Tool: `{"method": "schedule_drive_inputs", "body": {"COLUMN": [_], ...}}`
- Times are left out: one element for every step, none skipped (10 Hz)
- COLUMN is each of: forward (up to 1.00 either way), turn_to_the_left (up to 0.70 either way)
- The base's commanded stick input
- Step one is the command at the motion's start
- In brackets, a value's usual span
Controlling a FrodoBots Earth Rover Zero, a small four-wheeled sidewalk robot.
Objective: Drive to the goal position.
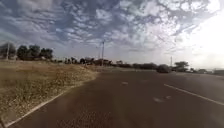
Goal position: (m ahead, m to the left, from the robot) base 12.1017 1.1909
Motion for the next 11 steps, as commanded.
{"method": "schedule_drive_inputs", "body": {"forward": [0.60,0.60,0.60,0.60,0.60,0.60,0.60,0.60,0.60,0.60,0.60], "turn_to_the_left": [0.00,0.00,0.00,0.00,0.00,0.00,0.00,0.00,0.00,0.00,0.00]}}
